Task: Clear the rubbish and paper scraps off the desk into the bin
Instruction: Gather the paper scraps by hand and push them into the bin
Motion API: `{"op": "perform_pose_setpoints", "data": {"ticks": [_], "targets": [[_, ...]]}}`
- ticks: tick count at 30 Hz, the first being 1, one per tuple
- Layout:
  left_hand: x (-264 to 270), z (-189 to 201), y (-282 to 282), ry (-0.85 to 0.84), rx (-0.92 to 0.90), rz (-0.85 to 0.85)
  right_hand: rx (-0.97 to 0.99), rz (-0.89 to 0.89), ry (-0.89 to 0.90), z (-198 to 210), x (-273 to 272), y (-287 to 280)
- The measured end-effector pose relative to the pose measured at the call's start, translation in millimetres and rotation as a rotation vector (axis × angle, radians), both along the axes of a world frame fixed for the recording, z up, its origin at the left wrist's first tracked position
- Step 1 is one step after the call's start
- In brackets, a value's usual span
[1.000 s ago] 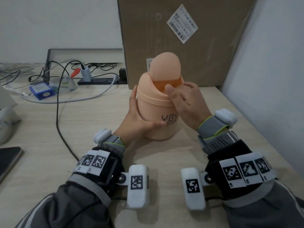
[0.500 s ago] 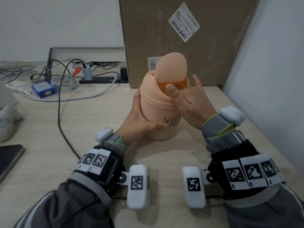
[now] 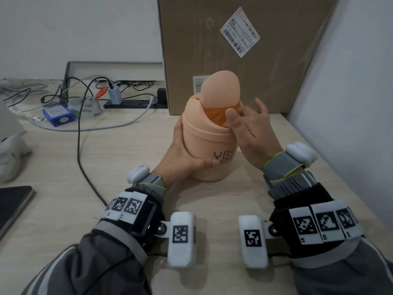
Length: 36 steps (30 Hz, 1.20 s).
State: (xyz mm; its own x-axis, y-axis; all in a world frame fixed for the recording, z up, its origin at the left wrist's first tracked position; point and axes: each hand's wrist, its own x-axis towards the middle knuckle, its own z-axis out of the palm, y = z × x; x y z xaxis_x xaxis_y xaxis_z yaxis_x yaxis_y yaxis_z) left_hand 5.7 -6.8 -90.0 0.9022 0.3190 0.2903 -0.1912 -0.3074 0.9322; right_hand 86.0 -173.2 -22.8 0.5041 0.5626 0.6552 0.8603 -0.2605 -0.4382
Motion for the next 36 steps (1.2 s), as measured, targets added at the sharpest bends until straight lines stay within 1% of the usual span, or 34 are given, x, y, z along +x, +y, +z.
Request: {"op": "perform_pose_setpoints", "data": {"ticks": [2,3,5,6,7,8,11,13,19,23,26,31,36], "targets": [[0,0,1,-0.002,-0.007,0.000,0.121,-0.003,0.011,4,-2,-2],[0,-1,1,-0.002,-0.007,0.002,0.205,-0.016,-0.024,7,-2,-4],[1,-1,1,0.001,-0.004,0.006,0.343,-0.060,-0.158,12,-3,-7],[1,-1,2,0.001,-0.005,0.008,0.374,-0.072,-0.217,14,-4,-7],[1,-2,2,-0.001,-0.008,0.007,0.367,-0.068,-0.245,16,-5,-7],[1,-2,2,-0.004,-0.012,0.006,0.321,-0.057,-0.240,17,-5,-5],[1,-2,1,-0.016,-0.021,0.007,0.092,-0.038,-0.144,17,-3,0],[1,-2,0,-0.021,-0.020,0.008,0.026,-0.030,-0.092,16,-1,2],[0,-1,0,-0.022,-0.004,0.009,-0.036,-0.020,0.008,20,7,9],[1,-1,1,-0.019,-0.005,0.002,0.016,0.070,0.051,23,9,11],[1,-2,2,-0.022,-0.007,0.001,0.011,0.114,0.094,25,9,10],[2,-2,3,-0.006,-0.002,0.004,0.034,0.180,0.293,32,8,2],[0,0,2,0.025,0.007,0.004,-0.006,0.201,0.415,37,7,-7]]}}
